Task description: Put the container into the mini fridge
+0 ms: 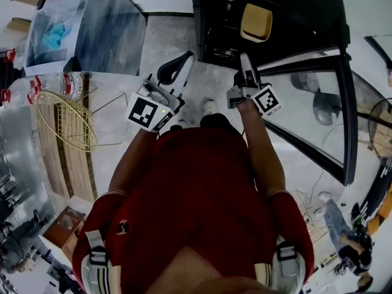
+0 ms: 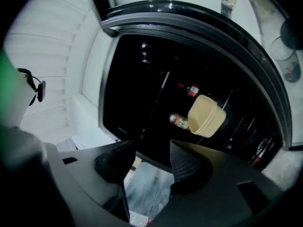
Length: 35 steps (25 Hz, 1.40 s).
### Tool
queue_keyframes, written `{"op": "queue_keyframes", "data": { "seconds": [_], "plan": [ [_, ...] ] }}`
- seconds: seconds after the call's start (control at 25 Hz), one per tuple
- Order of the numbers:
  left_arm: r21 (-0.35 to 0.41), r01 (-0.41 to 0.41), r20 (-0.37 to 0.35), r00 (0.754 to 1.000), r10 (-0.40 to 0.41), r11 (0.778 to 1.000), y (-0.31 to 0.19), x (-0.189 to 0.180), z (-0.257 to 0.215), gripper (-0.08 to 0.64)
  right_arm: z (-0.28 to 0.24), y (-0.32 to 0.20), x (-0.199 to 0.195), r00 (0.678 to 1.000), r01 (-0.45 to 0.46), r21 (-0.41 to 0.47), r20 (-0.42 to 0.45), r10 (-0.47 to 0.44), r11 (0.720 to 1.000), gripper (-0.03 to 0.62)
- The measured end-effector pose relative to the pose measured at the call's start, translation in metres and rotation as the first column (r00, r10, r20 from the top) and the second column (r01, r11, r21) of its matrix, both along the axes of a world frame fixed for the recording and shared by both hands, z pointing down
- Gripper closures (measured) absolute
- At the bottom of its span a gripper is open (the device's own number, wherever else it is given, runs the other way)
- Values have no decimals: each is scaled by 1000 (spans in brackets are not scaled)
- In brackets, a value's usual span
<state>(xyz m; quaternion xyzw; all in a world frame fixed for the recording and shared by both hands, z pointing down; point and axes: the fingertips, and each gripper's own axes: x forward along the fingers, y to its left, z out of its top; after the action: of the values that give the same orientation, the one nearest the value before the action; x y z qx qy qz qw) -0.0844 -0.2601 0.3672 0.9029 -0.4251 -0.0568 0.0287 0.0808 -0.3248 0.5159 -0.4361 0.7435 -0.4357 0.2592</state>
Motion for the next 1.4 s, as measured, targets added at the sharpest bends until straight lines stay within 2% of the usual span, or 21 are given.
{"op": "queue_keyframes", "data": {
  "seconds": [0.16, 0.32, 0.56, 0.76, 0.96, 1.4],
  "plan": [
    [13, -14, -5, 1000, 14, 1000, 14, -4, -6, 552, -40, 26, -20, 998, 56, 93, -43, -53, 994, 441],
    [33, -27, -4, 1000, 27, 999, 27, -11, -11, 554, -75, 46, -34, 993, 85, 173, -99, -68, 981, 516],
    [38, -39, -1, 999, 39, 999, 53, -24, -21, 554, -121, 84, -61, 968, 157, 264, -234, -94, 952, 591],
    [38, -59, -6, 998, 59, 998, 75, -32, -25, 552, -152, 120, -95, 912, 262, 344, -395, -114, 902, 592],
    [53, -92, -6, 996, 92, 994, 99, -32, -28, 554, -169, 152, -116, 844, 319, 393, -532, -69, 863, 592],
    [81, -125, -20, 992, 127, 989, 133, -44, -38, 554, -188, 196, -144, 712, 377, 445, -700, 53, 812, 592]
  ]
}}
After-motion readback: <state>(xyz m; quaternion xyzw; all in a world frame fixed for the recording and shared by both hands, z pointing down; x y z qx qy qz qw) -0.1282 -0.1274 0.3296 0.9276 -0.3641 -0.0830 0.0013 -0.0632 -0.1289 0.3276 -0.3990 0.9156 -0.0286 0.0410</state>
